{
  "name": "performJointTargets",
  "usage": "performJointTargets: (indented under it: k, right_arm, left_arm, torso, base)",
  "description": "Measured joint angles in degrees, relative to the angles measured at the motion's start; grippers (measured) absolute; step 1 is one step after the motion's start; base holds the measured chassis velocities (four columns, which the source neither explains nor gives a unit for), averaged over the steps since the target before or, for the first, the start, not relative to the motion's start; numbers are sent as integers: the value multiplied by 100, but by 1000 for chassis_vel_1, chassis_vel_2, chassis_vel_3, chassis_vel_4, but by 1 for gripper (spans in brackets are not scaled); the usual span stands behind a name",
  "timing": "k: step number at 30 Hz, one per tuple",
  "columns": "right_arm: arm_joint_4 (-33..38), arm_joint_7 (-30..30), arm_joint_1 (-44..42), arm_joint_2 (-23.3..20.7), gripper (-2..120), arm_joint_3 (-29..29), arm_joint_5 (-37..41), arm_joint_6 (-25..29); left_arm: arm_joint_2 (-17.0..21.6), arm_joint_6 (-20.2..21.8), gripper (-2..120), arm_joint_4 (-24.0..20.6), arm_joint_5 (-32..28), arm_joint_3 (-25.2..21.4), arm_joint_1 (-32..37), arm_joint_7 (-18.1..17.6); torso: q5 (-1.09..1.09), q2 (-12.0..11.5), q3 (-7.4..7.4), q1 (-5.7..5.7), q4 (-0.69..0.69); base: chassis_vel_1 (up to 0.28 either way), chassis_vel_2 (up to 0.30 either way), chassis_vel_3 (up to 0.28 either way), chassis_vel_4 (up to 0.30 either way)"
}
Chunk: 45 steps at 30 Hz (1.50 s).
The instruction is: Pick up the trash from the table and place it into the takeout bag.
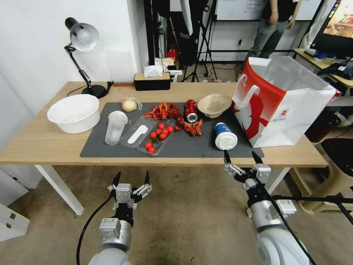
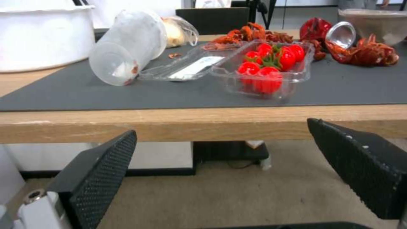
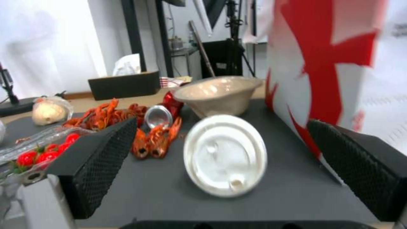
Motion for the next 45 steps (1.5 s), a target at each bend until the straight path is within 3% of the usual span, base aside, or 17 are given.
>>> performJointTargets:
  k: [11,18,30,40,45]
  right_arm:
    - [-675,278,1310,-724,100,-156,615,-471]
    - [-1104,527,1815,-910,100,-382,803,-919]
    - [-1474,993,2185,-781,100,-799,1282,-2013]
    - [-1642,1015,2221,-656,100,-861,1339,-2021]
    - [-1701,947,2222,-623,87,-861,1319,-1838]
  left_arm:
    - [-79,-97,100,-52,11,-160,147,18]
    - [-65,-86,100,-52,154,-206,131,18]
    - [-114,-105,100,5,230,-241,251,18]
    - [-126,-126,100,30,232,-241,236,7]
    - [-119,-156,100,25,228,-254,250,2]
  torso:
    - [-1,0,1,0,0]
    - [-1,0,0,0,0]
    - [-2,0,0,0,0]
    - [-1,0,0,0,0]
    - [-1,0,0,0,0]
  base:
    - [0,0,0,0]
    - [0,0,0,0]
    - [0,0,0,0]
    - [0,0,0,0]
    - [0,0,0,0]
